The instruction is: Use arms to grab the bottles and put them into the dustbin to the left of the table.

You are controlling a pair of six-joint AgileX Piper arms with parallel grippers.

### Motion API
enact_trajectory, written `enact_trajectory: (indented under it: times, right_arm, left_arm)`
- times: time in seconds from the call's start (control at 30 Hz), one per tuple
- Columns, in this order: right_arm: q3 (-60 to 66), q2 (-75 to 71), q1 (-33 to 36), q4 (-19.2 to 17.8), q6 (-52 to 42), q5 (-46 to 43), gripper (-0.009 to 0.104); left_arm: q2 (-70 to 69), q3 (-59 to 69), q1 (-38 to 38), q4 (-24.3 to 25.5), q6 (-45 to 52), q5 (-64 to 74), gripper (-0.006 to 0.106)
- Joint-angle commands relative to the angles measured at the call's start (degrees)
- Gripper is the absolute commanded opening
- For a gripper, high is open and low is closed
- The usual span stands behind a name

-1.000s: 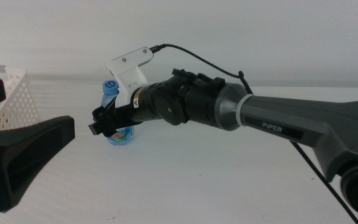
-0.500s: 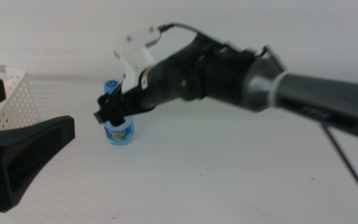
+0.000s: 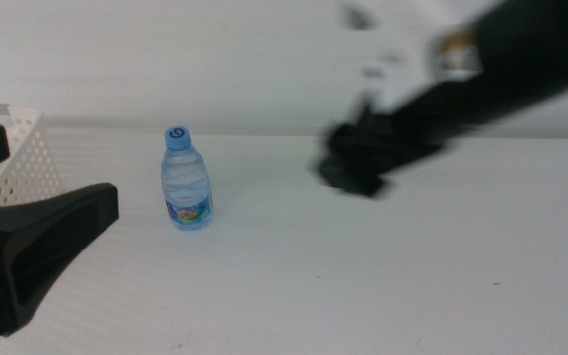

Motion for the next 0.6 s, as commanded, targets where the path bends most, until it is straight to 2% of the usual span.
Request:
enact_trajectory:
  times: [0.0, 0.07, 0.1, 0.3, 0.37, 0.47, 0.57]
  right_arm:
    - [2.3, -5.4, -0.7, -4.0, 1.6, 6.9, 0.077]
    - [4.1, -9.7, -0.7, -7.2, 4.5, 10.2, 0.077]
    - [5.1, -11.6, -0.7, -7.5, 5.4, 10.5, 0.077]
    - [17.8, -24.9, -2.0, -13.9, 10.6, 9.3, 0.077]
    - [21.8, -30.3, -1.9, -17.5, 12.9, 7.7, 0.077]
    - [23.9, -37.2, -1.9, -17.0, 14.7, 7.4, 0.077]
    - [24.9, -40.9, -1.9, -11.6, 14.4, 6.9, 0.077]
  left_arm:
    - [-0.3, 0.2, -0.3, -0.4, -0.1, -1.1, 0.094]
    - [-0.3, 0.2, -0.3, -0.4, -0.1, -1.1, 0.094]
    - [-0.3, 0.2, -0.3, -0.4, -0.1, -1.1, 0.094]
    - [-0.3, 0.2, -0.3, 0.7, -0.1, -1.5, 0.094]
    - [-0.3, 0.2, -0.3, 1.7, -0.1, -1.6, 0.094]
    - [-0.3, 0.2, -0.3, 2.1, -0.1, -1.8, 0.094]
    - [-0.3, 0.2, -0.3, 3.0, -0.1, -2.4, 0.094]
